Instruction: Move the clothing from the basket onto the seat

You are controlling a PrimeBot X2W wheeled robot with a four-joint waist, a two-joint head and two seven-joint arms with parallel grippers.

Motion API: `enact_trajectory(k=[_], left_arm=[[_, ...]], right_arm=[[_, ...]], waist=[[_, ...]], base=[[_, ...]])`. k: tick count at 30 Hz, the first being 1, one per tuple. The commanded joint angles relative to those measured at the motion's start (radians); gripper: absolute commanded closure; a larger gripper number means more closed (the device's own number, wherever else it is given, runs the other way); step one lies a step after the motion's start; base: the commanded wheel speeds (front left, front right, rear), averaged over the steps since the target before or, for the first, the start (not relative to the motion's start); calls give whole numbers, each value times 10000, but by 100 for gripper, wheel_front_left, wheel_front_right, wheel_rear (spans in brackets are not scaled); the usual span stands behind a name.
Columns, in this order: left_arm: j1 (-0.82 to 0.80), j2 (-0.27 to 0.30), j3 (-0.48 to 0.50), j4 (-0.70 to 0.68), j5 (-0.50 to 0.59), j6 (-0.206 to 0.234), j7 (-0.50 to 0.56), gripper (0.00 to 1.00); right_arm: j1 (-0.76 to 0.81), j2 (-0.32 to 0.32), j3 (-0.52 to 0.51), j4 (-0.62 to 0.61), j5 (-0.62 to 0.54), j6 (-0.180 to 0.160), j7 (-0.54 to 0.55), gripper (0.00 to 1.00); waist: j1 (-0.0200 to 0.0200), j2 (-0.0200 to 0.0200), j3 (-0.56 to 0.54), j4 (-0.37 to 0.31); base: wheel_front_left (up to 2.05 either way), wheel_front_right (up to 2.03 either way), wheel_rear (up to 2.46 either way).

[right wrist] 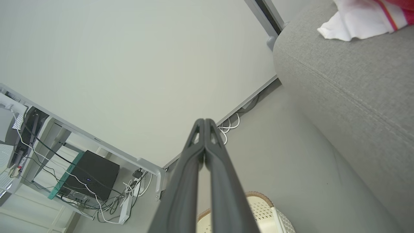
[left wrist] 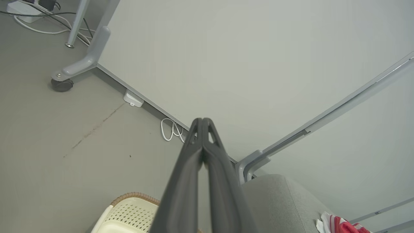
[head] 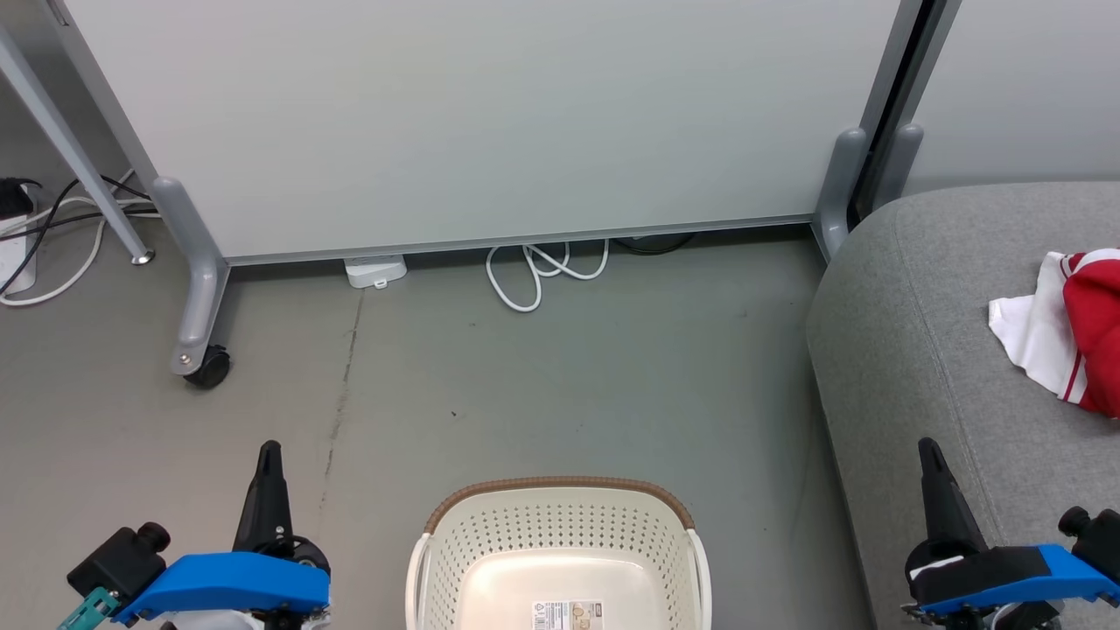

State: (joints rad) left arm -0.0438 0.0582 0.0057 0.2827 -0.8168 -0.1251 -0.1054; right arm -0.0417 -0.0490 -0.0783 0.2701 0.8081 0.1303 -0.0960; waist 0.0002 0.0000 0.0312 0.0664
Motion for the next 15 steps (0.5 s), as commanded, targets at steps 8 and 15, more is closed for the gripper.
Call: enact_trajectory(k=[8, 15], left_arm=[[-343, 95, 159, -198, -1273, -38, 295, 100], [-390, 100, 251, -228, -2113, -44, 507, 100]], right_arm=[[-333, -18, -86, -175, 1271, 4, 345, 100], [-396, -19, -120, -191, 2109, 4, 566, 100]], waist=[[-1, 0, -28, -67], [-1, 0, -51, -121]], base=[[0, 0, 0], [0, 0, 0]])
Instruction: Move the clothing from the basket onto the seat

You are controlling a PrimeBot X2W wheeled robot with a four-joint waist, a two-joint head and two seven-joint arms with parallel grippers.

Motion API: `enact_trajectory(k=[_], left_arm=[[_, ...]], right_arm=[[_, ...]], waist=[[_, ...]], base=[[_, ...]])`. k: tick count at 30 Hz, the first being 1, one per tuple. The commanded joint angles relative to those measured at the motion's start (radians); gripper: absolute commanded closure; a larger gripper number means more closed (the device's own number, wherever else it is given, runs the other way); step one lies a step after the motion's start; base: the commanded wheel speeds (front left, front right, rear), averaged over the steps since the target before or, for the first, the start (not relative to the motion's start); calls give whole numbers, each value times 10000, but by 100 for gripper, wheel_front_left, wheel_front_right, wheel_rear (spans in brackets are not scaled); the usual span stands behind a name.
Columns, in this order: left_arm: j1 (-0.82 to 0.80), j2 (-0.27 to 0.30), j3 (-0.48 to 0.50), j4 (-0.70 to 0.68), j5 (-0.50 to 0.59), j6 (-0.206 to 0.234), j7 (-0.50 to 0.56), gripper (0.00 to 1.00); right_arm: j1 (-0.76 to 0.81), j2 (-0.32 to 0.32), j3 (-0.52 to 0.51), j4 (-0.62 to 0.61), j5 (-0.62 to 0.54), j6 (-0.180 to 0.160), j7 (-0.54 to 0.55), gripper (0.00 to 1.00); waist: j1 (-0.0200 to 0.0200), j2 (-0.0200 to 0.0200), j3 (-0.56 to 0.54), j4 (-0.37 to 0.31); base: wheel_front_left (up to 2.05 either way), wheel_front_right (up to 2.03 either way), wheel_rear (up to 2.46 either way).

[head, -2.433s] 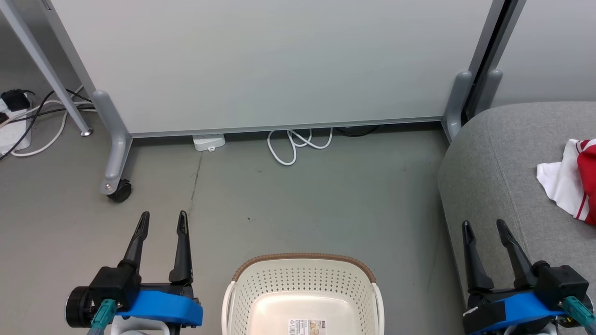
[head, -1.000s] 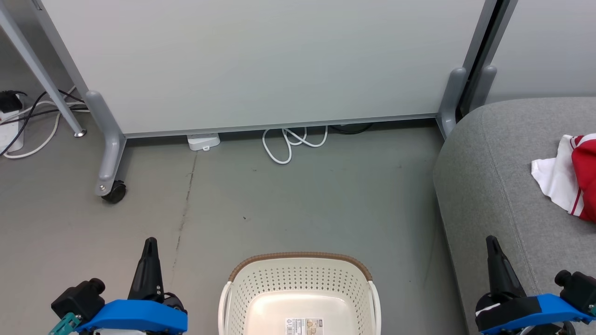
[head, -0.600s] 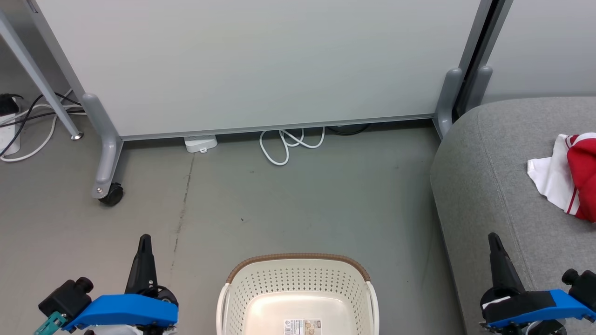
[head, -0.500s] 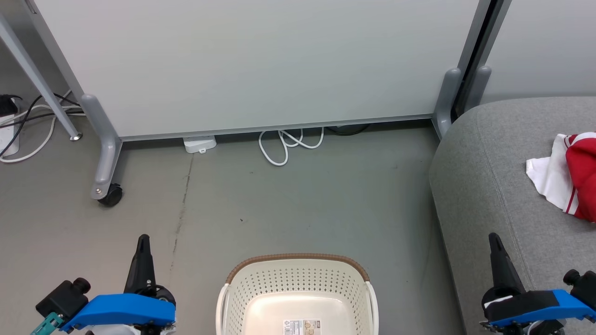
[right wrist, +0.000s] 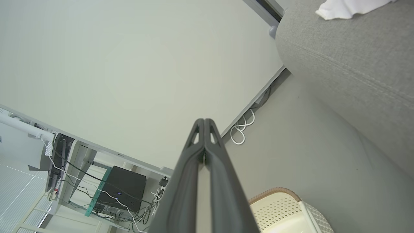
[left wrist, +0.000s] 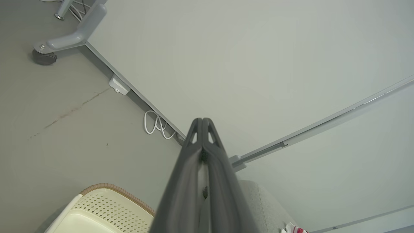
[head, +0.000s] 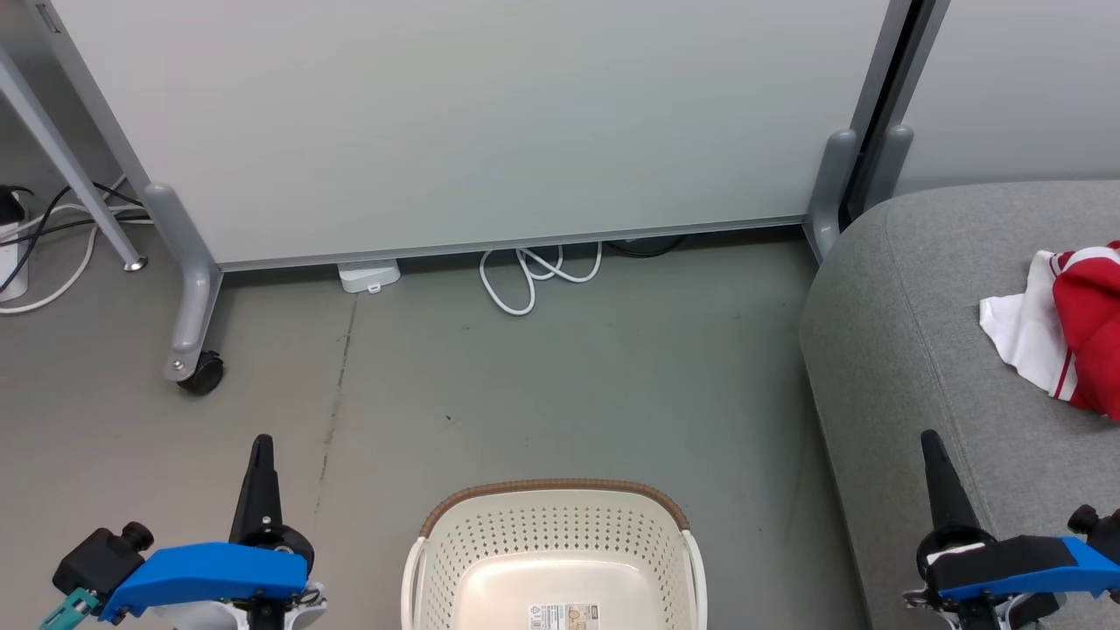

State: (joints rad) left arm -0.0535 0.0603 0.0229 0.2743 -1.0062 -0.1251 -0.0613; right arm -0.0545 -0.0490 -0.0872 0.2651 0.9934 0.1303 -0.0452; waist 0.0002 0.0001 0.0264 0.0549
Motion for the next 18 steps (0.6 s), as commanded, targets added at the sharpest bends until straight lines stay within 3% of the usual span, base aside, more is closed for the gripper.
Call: enact_trajectory(k=[1, 18], left_arm=[[-289, 78, 91, -147, -333, -45, 89, 100], [-397, 79, 275, -201, -2134, -59, 556, 100]], right_arm=[[-271, -19, -37, -143, 367, 4, 91, 100], [-378, -20, -111, -174, 2152, 5, 556, 100]], waist=[[-1, -1, -6, -14], [-1, -1, -62, -146]], base=[[0, 0, 0], [0, 0, 0]])
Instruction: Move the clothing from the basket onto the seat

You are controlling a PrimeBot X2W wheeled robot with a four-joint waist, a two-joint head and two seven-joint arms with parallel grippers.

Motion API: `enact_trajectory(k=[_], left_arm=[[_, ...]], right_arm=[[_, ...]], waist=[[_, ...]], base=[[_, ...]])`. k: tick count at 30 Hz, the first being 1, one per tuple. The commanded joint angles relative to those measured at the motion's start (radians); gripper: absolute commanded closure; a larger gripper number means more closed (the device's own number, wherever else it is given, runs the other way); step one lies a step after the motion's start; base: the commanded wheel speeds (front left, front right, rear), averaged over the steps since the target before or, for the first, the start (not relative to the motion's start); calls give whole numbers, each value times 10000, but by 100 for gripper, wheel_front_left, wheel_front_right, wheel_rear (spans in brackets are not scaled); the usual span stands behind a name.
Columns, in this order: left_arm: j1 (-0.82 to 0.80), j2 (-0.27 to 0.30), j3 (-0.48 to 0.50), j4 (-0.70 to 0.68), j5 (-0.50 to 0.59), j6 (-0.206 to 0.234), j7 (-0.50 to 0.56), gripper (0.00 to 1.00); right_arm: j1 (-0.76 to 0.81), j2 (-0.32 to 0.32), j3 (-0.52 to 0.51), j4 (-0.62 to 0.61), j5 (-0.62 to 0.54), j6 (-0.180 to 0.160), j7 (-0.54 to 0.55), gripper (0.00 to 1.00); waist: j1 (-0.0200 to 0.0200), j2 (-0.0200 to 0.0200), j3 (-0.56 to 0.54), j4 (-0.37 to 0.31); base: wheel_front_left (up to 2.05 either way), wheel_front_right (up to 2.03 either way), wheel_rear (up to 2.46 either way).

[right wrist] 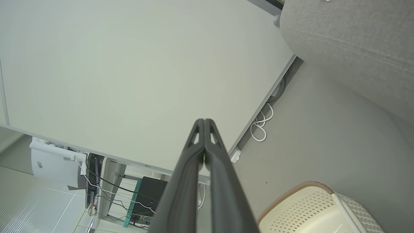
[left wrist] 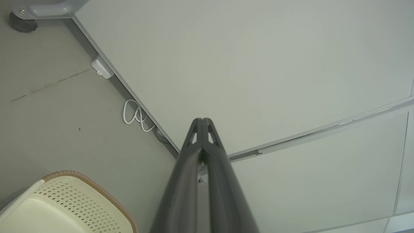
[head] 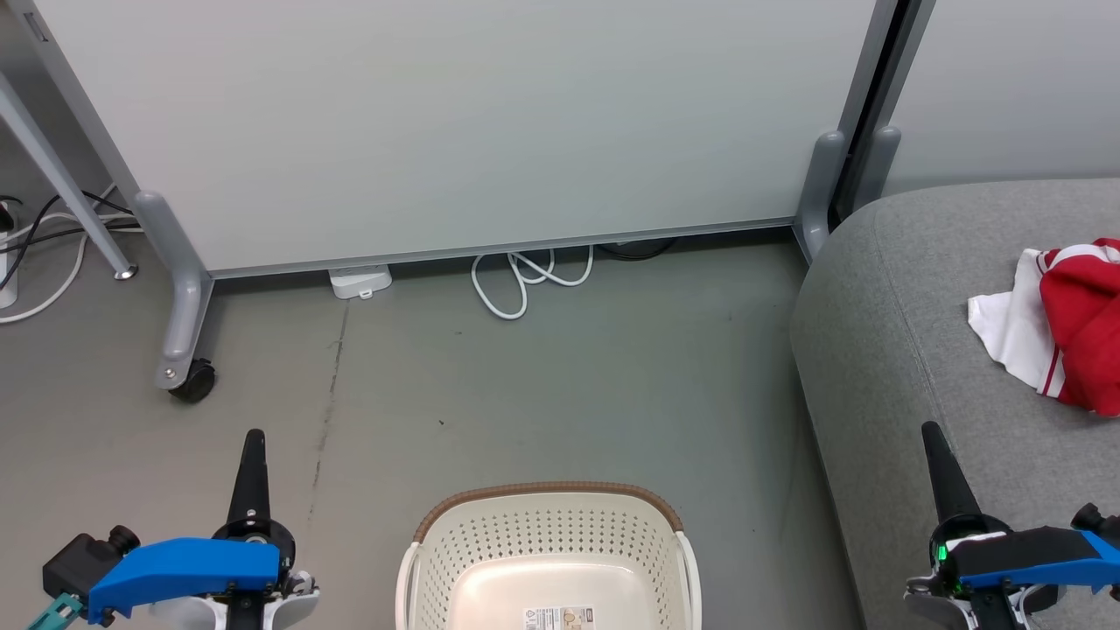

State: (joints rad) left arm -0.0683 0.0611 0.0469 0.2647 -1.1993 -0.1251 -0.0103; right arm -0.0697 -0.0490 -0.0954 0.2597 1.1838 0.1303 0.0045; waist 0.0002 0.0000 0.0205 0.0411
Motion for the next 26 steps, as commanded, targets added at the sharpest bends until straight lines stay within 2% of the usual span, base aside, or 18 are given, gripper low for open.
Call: enact_trajectory(k=[1, 26], left_arm=[[-257, 72, 48, -108, -303, -60, 77, 100], [-361, 52, 299, -177, -2399, -78, 630, 100]], right_arm=[[-228, -20, -32, -121, 341, 5, 81, 100], [-335, -20, -122, -143, 2425, 6, 638, 100]], waist=[[-1, 0, -7, -16], [-1, 0, -86, -202]], base=[[0, 0, 0], [0, 0, 0]])
